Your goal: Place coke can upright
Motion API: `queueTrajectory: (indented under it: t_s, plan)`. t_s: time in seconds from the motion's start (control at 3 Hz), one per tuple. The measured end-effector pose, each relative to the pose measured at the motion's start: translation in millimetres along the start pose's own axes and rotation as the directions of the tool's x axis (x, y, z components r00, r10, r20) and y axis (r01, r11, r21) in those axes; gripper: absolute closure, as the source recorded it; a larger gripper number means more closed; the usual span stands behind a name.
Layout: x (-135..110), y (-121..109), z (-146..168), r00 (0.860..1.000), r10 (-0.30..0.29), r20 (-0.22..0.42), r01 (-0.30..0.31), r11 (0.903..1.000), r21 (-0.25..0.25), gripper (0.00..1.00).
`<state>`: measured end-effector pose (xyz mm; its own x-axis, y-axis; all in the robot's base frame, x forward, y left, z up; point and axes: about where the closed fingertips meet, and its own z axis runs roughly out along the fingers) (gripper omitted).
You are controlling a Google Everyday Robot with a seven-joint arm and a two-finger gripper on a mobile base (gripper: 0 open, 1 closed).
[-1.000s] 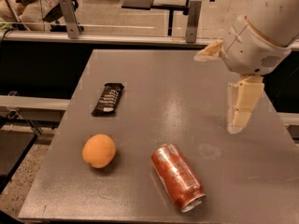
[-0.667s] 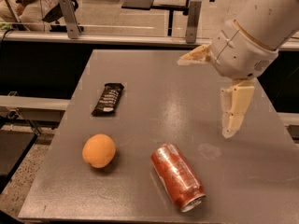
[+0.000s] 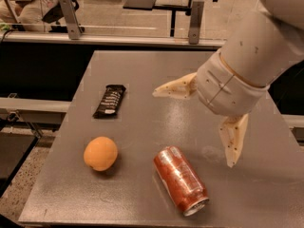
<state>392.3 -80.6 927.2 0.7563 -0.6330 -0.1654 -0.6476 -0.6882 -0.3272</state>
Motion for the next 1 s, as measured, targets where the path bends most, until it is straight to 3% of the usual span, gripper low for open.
queueTrajectory:
  t_s: [0.33,0.67,1.0]
  plan:
    - [-20.2,11.4,13.0,0.984,-0.180,0.003,0.180,0.9834,-0.021,0.00]
    - [-40.4,20.1,24.3,0.925,-0.377,0.047,0.379,0.9235,-0.059,0.00]
    - [-51.0,28.0,30.9,0.867,-0.494,0.068,0.499,0.8614,-0.097,0.00]
